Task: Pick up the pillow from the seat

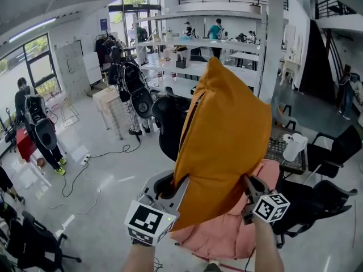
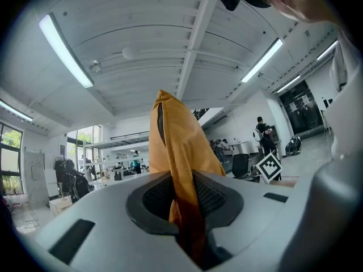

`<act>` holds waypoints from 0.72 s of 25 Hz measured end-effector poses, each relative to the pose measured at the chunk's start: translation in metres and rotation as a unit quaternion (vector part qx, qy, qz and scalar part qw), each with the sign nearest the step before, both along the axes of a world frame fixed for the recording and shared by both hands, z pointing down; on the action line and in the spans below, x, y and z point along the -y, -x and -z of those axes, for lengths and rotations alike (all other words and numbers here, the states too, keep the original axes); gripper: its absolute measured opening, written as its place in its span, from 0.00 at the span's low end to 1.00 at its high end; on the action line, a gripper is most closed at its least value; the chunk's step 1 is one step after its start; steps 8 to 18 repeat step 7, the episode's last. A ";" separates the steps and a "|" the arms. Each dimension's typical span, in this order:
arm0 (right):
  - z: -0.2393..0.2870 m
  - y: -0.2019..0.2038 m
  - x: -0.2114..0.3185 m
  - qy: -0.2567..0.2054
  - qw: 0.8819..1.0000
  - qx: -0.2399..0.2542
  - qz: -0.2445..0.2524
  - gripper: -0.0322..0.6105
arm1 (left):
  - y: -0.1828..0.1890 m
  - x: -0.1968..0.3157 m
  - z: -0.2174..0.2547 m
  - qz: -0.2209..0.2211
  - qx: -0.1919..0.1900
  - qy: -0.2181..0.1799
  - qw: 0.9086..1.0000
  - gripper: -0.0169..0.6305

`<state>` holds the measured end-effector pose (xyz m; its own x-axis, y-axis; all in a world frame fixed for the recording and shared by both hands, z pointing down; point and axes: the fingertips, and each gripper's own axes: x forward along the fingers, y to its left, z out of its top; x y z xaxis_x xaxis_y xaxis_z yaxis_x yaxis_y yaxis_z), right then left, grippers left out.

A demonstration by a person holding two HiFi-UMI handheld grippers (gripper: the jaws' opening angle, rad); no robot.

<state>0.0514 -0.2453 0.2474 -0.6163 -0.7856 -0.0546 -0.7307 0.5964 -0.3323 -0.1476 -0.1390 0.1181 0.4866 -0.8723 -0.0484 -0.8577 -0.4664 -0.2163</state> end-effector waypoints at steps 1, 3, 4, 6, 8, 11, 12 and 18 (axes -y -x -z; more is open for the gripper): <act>-0.001 0.001 -0.001 0.001 1.000 0.000 0.000 0.12 | 0.002 0.000 -0.002 0.000 -0.001 0.001 1.000 0.16; -0.005 0.004 -0.003 0.003 1.000 -0.002 0.000 0.12 | 0.005 -0.002 -0.005 0.000 -0.001 0.003 1.000 0.15; -0.008 0.005 -0.004 0.004 1.000 -0.002 -0.001 0.12 | 0.006 -0.003 -0.008 0.000 -0.002 0.004 1.000 0.16; -0.013 0.008 -0.007 0.008 1.000 -0.004 -0.003 0.12 | 0.009 -0.005 -0.012 0.000 -0.002 0.007 1.000 0.16; -0.016 0.009 -0.008 0.010 1.000 -0.004 -0.003 0.12 | 0.010 -0.006 -0.014 0.000 -0.002 0.008 1.000 0.15; -0.016 0.009 -0.008 0.010 1.000 -0.004 -0.003 0.12 | 0.010 -0.006 -0.014 0.000 -0.002 0.008 1.000 0.15; -0.016 0.009 -0.008 0.010 1.000 -0.004 -0.003 0.12 | 0.010 -0.006 -0.014 0.000 -0.002 0.008 1.000 0.15; -0.016 0.009 -0.008 0.010 1.000 -0.004 -0.003 0.12 | 0.010 -0.006 -0.014 0.000 -0.002 0.008 1.000 0.15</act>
